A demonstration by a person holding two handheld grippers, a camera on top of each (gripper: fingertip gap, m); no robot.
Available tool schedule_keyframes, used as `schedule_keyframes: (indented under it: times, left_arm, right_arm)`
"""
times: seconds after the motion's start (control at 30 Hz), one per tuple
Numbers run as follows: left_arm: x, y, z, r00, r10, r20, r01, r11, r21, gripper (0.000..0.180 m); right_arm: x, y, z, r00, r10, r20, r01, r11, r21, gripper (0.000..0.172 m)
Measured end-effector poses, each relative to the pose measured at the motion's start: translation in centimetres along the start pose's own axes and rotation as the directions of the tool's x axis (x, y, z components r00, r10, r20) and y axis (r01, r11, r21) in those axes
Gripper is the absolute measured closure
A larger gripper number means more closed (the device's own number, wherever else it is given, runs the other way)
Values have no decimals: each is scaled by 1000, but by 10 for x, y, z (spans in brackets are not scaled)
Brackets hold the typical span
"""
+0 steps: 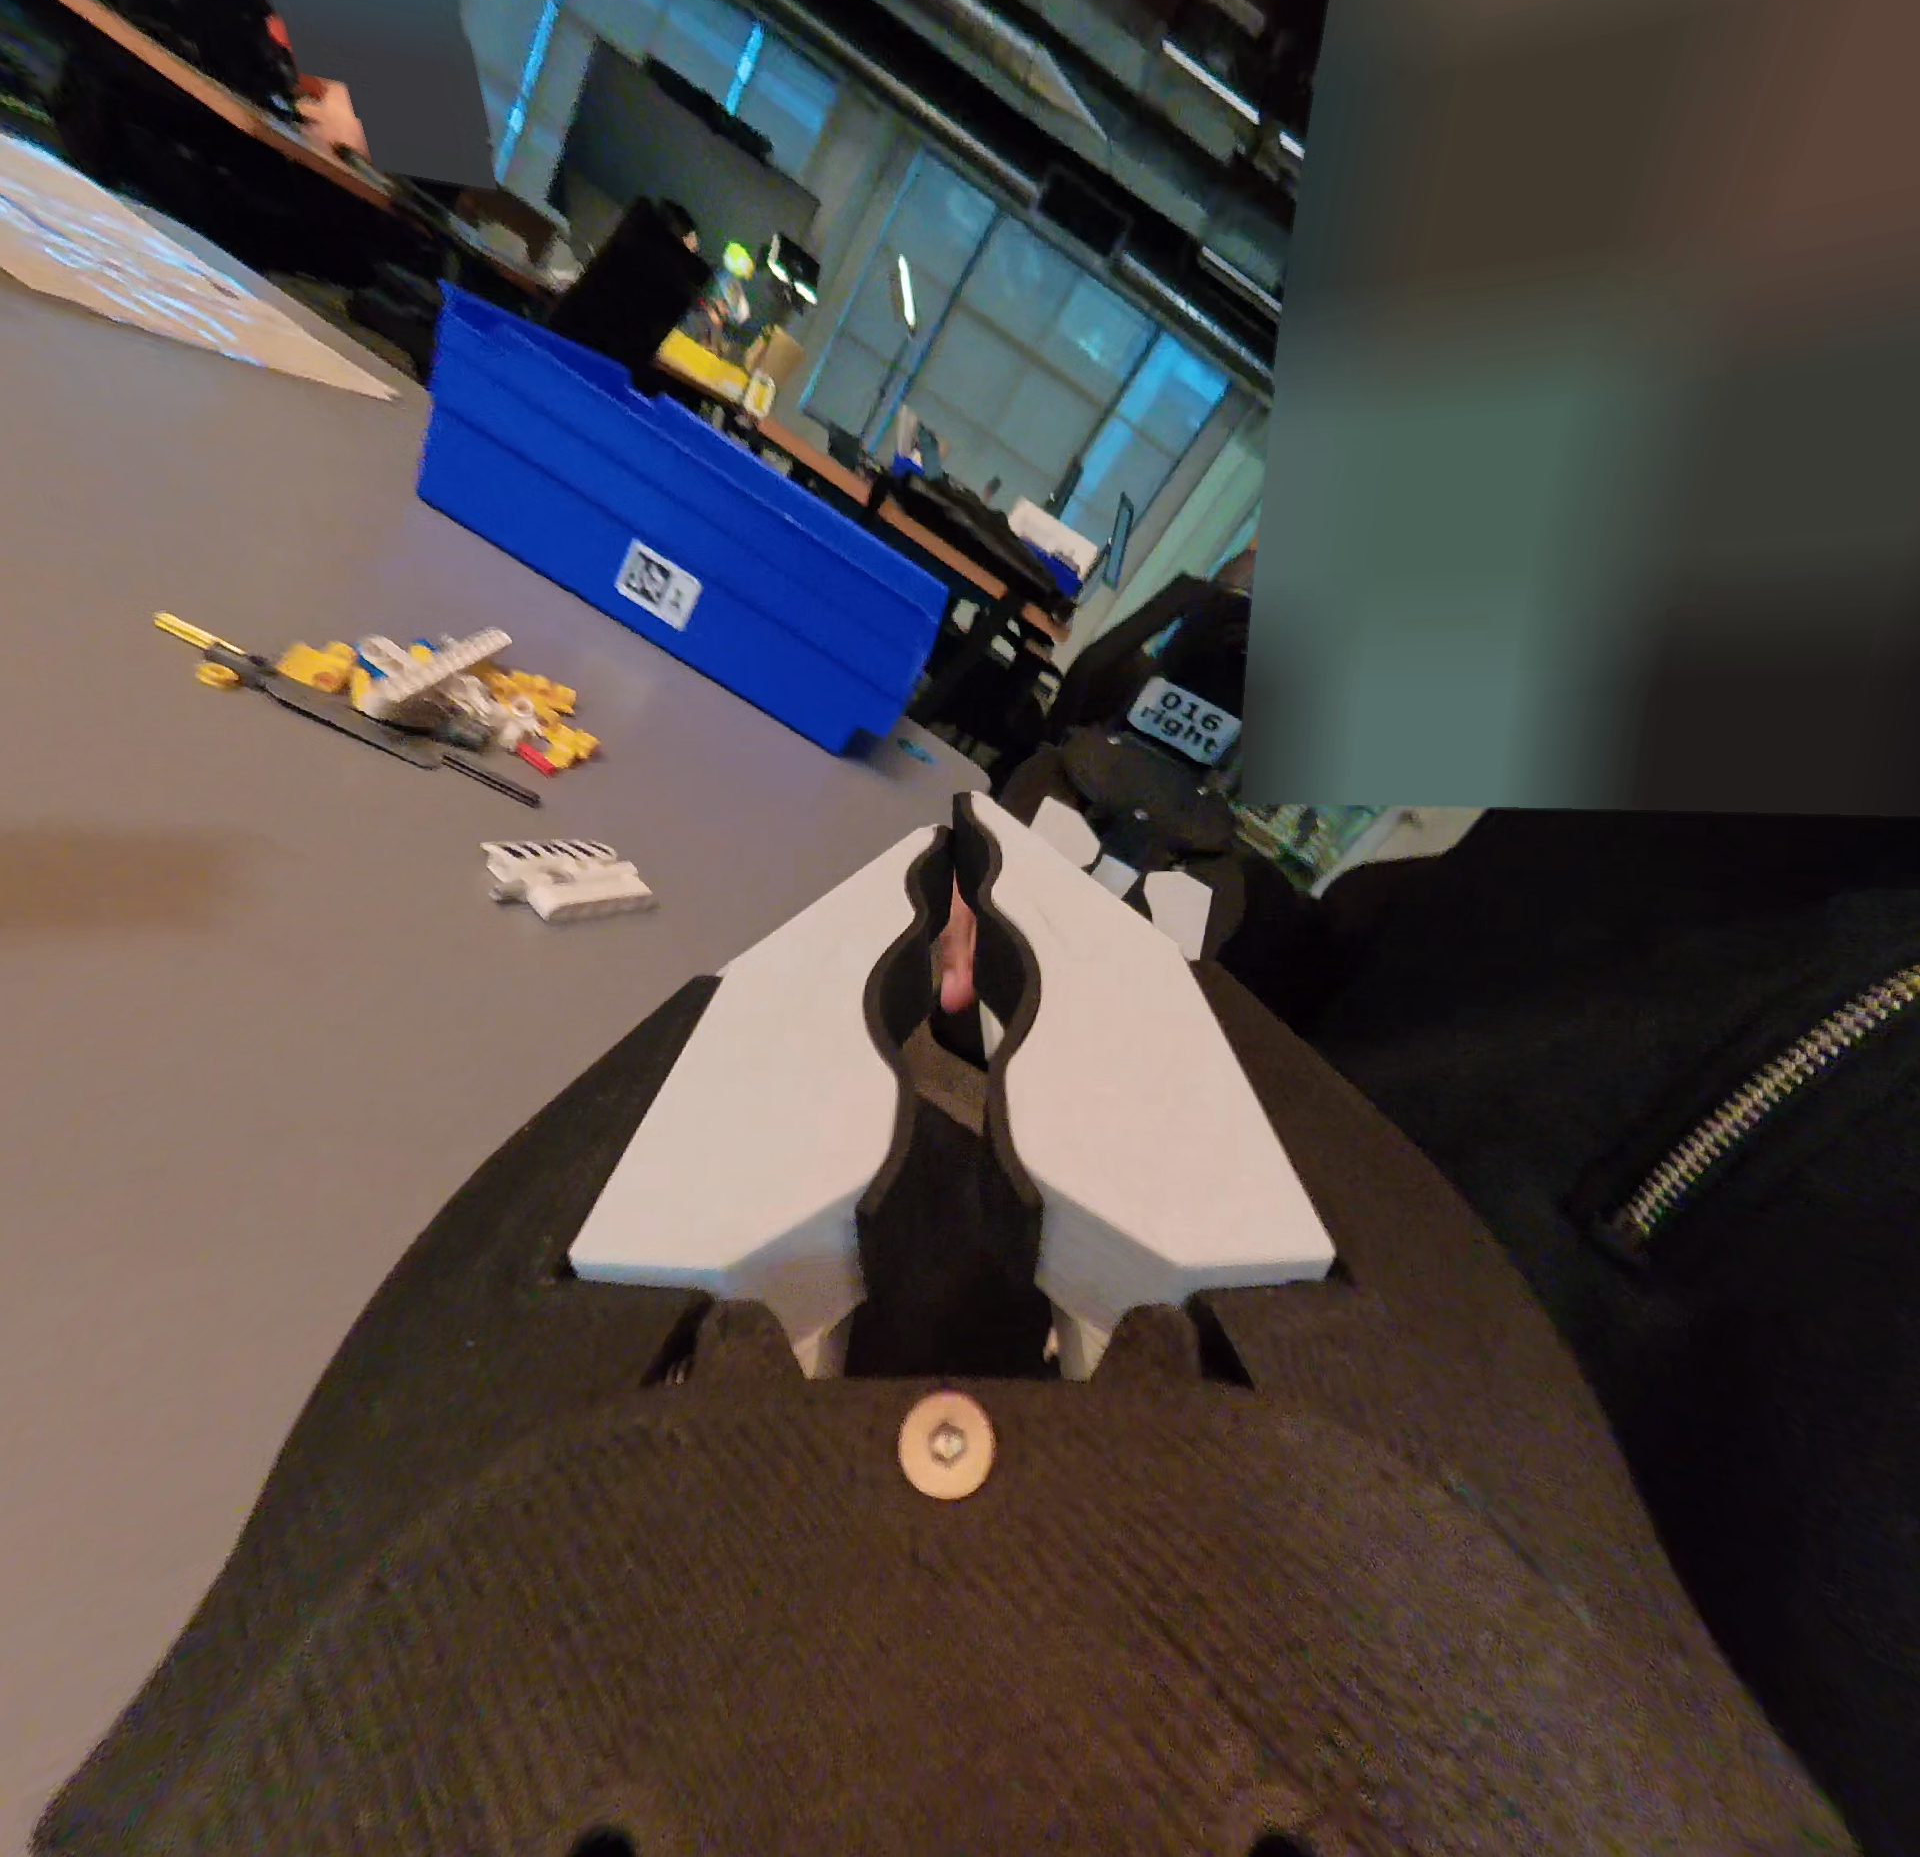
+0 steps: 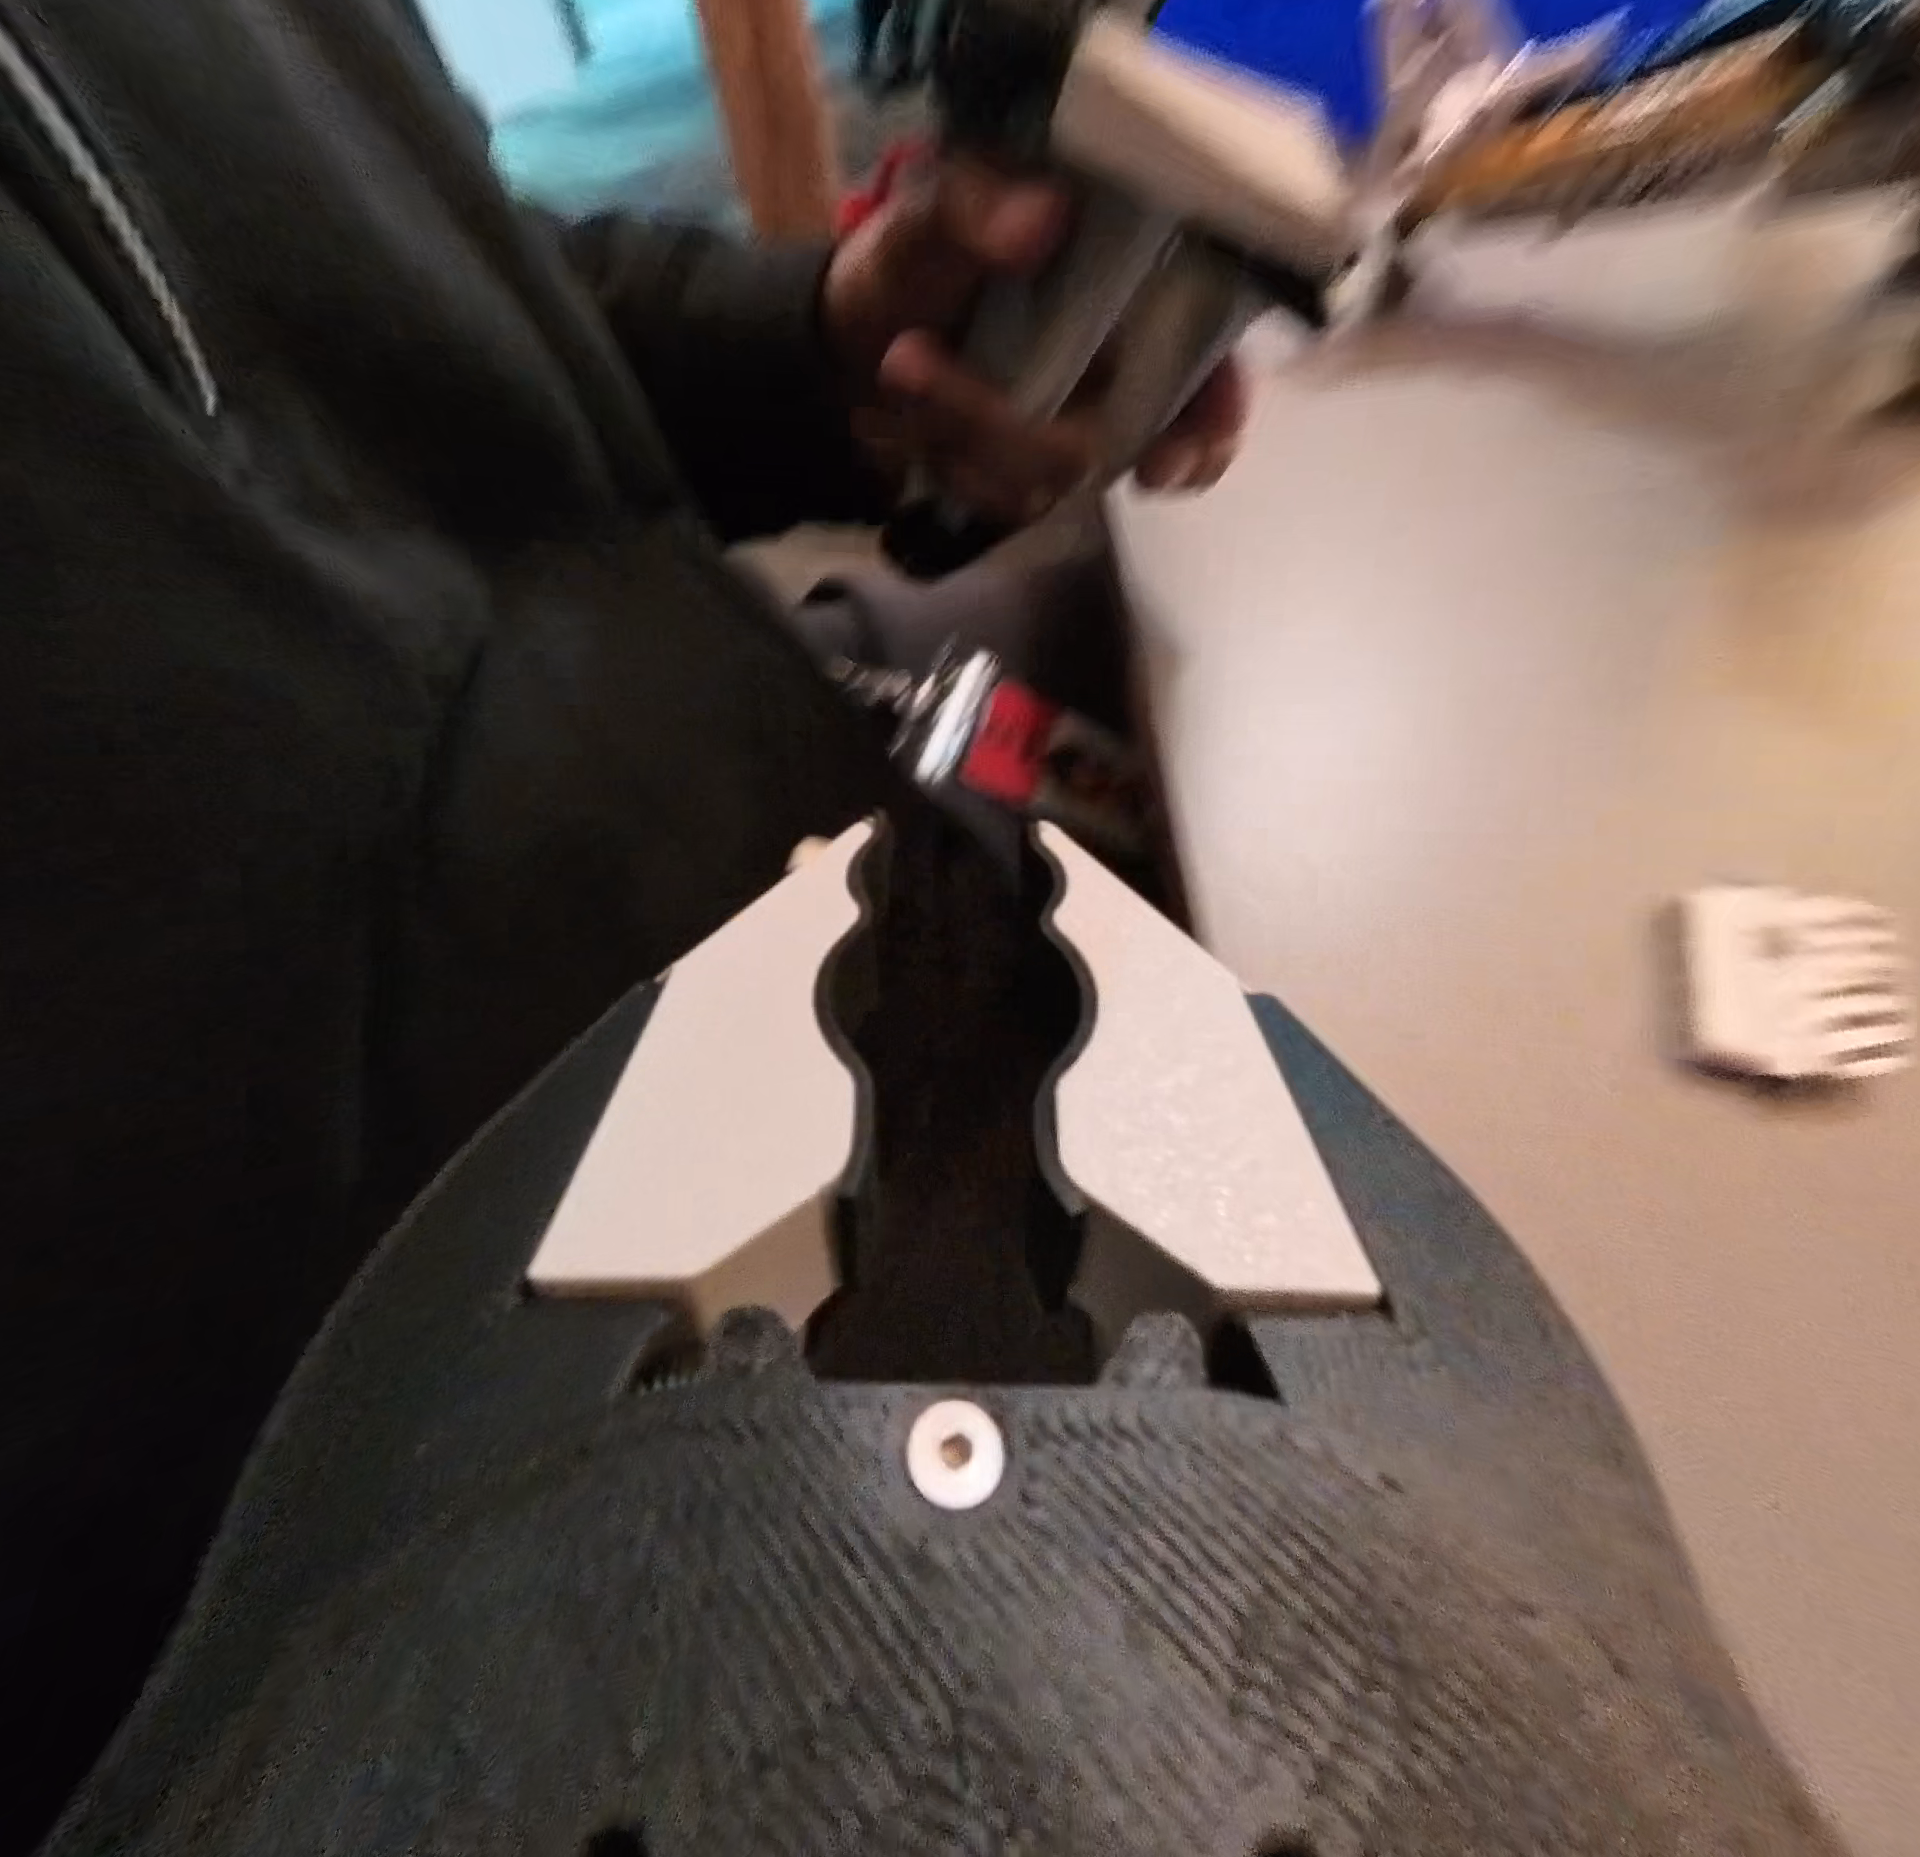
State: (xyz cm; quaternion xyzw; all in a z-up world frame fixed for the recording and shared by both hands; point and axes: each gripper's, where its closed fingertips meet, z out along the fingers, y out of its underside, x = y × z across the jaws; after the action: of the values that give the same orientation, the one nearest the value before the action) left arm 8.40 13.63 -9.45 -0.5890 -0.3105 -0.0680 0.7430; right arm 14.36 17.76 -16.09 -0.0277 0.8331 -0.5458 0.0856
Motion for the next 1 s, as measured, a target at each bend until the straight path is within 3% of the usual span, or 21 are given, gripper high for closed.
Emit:
schedule_keyframes:
  times: [0.07, 0.17, 0.27, 0.4, 0.43, 0.6, 0.7, 0.83, 0.93, 1.0]
  left_arm:
    - [8, 15, 2, 1000, -16, -19, 14, 998, -65, 180]
    - [19, 36, 1, 999, 3, -35, -8, 988, -151, 180]
    - [21, 49, -4, 999, 44, -15, -46, 977, -208, 180]
    - [24, 51, -10, 1000, 26, -17, -29, 981, -193, 180]
    - [25, 50, -11, 1000, 11, -22, -15, 984, -180, 180]
    - [24, 46, -13, 999, -36, -33, 32, 991, -130, 180]
    - [20, 43, -13, 999, -38, -13, 36, 993, -117, 179]
    - [13, 39, -9, 998, -65, 7, 65, 993, -99, 163]
    - [17, 45, -1, 991, -127, -32, 121, 982, -148, 139]
    - [21, 50, 5, 990, -128, -53, 116, 976, -184, 138]
  right_arm:
    - [-20, 23, 10, 993, 87, 79, -79, 992, -99, 145]
    - [-40, 35, 26, 969, 206, 138, -195, 977, -90, 145]
    - [-41, 39, 37, 970, 216, 110, -209, 976, -67, 147]
    - [-46, 42, 44, 970, 210, 122, -203, 977, -68, 155]
    - [-47, 43, 44, 973, 195, 123, -186, 979, -76, 167]
    - [-47, 28, 38, 985, 136, 106, -134, 991, -30, 169]
    - [-38, 7, 29, 993, 107, 50, -110, 991, 77, 169]
    - [-7, -24, 12, 993, 34, -110, -12, 981, 194, 169]
    - [13, -40, 6, 969, -79, -236, 125, 974, 188, 171]
    - [22, -44, 8, 941, -172, -291, 217, 967, 132, 169]
